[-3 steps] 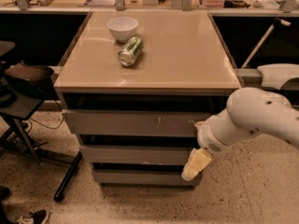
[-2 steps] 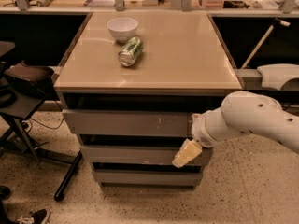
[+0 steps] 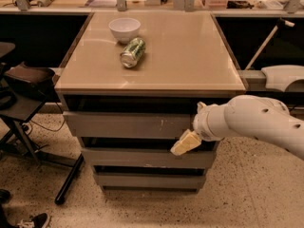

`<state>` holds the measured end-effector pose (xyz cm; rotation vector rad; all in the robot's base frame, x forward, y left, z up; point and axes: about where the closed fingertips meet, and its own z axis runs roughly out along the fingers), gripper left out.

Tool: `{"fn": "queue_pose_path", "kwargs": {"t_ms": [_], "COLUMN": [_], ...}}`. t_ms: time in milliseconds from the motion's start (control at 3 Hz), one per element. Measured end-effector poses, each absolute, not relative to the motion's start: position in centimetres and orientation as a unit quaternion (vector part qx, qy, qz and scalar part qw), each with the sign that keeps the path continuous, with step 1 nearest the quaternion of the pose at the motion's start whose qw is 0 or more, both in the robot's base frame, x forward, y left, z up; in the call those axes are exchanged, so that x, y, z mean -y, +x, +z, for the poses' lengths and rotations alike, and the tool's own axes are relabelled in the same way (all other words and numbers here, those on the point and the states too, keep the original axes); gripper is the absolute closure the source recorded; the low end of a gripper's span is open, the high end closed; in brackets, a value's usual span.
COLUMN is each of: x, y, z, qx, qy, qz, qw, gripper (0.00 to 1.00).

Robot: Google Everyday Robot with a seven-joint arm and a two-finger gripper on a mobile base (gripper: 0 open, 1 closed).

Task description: Open top drawer

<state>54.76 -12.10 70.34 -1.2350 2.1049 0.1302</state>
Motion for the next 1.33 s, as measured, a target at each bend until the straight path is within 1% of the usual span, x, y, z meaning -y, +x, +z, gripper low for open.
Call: {"fn": "queue_pose_path", "kwargs": {"t_ms": [333,667,1000,1333], "x": [12.1,12.5,12.2,11.7], "y": [54.8,57.2,62.4,62.6], "z": [70.3,68.1,65.3,65.2], "qx": [-0.809,-0.819,-0.823,-0.821], "qy": [-0.475,-0.461,-0.461,-0.464], "qz": [0.050,0.049,0.040,0.041], "qw": [0.342,0.337,0.331,0.331], "gripper": [0.00,0.00,0.00,0.00]}}
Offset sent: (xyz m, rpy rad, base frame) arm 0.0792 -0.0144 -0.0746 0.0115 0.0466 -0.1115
